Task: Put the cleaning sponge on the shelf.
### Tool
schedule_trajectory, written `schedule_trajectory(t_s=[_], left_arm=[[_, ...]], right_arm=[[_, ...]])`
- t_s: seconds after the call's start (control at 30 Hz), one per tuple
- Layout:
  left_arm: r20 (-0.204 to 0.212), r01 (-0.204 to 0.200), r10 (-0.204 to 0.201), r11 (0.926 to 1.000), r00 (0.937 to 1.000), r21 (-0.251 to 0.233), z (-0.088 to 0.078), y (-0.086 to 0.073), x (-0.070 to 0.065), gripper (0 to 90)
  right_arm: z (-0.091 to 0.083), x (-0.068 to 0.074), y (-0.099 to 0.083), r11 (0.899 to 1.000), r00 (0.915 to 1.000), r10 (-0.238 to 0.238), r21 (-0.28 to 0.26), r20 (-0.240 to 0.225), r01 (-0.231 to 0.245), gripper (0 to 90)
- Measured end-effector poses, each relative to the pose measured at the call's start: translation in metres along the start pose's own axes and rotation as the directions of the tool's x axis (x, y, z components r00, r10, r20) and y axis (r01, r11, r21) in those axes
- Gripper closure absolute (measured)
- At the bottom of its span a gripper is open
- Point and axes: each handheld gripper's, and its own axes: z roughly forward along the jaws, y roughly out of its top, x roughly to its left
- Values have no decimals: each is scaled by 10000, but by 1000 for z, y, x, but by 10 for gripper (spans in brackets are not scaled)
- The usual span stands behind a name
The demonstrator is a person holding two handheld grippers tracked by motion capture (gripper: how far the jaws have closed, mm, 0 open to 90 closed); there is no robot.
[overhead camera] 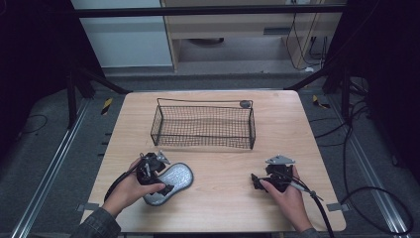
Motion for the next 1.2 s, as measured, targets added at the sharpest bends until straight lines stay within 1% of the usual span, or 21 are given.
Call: schedule_trajectory(t_s=[0.17, 0.27, 0.4, 0.53, 0.6, 0.7, 0.77, 0.97, 1.2], left_arm=[[114, -277, 274, 9992, 9996, 285, 5, 2, -3, 40], [127, -317, 312, 9989, 9994, 353, 7, 2, -3, 40], [279, -444, 430, 9978, 9987, 495, 10, 2, -6, 39], [303, -533, 515, 9967, 9982, 605, 13, 3, -5, 39], [311, -462, 444, 9971, 9985, 601, 15, 3, -4, 39], [272, -482, 464, 9963, 9986, 709, 18, 4, -2, 39], [312, -417, 398, 9970, 9987, 657, 19, 5, -2, 34], [455, -571, 540, 9959, 9975, 698, 20, 5, -3, 34], [541, -574, 530, 9949, 9971, 832, 27, 5, -3, 24]], right_arm=[[0, 0, 0, 10000, 10000, -74, -2, 36, 74, 5], [0, 0, 0, 10000, 10000, -60, 20, 26, 60, 5], [0, 0, 0, 10000, 10000, -60, 45, 32, 60, 5], [0, 0, 0, 10000, 10000, -75, 50, 24, 75, 5], [0, 0, 0, 10000, 10000, -73, 54, 20, 73, 5], [0, 1, 0, 10000, 10000, -55, 49, -4, 55, 5], [0, 1, 0, 10000, 10000, -70, 51, -7, 70, 5], [0, 1, 0, 10000, 10000, -72, 60, -31, 72, 5], [0, 1, 0, 9999, 10000, -76, 67, -32, 76, 5]])
